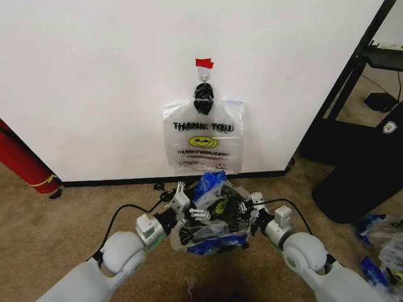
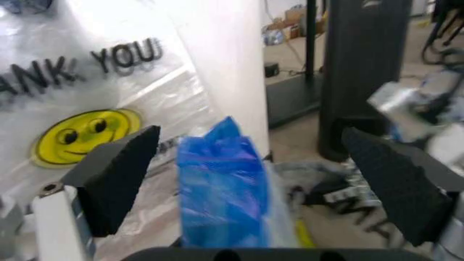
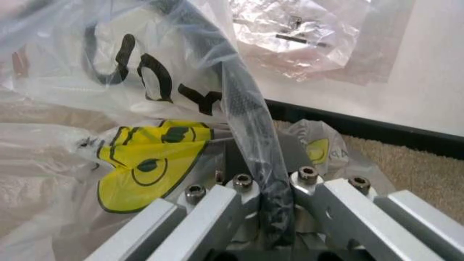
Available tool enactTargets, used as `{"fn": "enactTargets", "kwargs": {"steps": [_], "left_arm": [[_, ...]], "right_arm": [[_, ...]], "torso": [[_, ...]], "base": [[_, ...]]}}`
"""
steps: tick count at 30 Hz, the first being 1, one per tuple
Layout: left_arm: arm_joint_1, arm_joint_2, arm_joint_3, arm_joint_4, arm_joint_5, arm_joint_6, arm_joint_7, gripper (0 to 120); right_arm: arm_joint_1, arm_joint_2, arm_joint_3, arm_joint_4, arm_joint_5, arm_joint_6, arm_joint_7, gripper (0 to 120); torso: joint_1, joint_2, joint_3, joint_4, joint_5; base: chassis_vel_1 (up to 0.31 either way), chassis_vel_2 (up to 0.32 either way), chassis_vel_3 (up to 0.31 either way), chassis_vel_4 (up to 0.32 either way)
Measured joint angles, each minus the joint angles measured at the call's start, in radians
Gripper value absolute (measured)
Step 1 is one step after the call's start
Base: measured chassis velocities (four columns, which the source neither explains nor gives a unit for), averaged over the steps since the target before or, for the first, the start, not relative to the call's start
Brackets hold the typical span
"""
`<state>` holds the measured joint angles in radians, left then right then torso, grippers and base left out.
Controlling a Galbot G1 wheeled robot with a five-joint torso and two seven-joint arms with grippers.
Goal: Pick up the garbage bag from the wall and place it over the trash bin.
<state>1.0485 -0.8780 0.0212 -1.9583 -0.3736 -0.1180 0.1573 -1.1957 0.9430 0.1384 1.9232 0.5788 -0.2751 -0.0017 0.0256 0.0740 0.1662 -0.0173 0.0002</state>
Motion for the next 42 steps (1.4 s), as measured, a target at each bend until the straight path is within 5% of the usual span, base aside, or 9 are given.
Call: {"fn": "enactTargets", "kwargs": {"steps": [4,28,42], "left_arm": [[-0.012,0.004,0.002,0.017,0.014,0.013,-0.012,90],[0.054,0.026,-0.068,0.002,0.018,0.013,-0.012,2],[0.069,0.048,-0.096,-0.013,0.021,0.032,-0.016,0]], "right_arm": [[-0.008,0.0,0.0,0.012,-0.01,0.0,-0.005,0],[-0.033,0.004,0.007,0.052,-0.042,0.011,-0.04,0],[-0.038,-0.012,0.027,0.03,-0.152,0.1,-0.118,0]], "torso": [[0.0,0.0,0.0,0.0002,-0.0003],[0.0,0.0,0.0,0.0002,-0.0002],[0.0,0.0,0.0,0.0001,-0.0002]], "base": [[0.0,0.0,0.0,0.0],[0.0,0.0,0.0,0.0],[0.0,0.0,0.0,0.0]]}}
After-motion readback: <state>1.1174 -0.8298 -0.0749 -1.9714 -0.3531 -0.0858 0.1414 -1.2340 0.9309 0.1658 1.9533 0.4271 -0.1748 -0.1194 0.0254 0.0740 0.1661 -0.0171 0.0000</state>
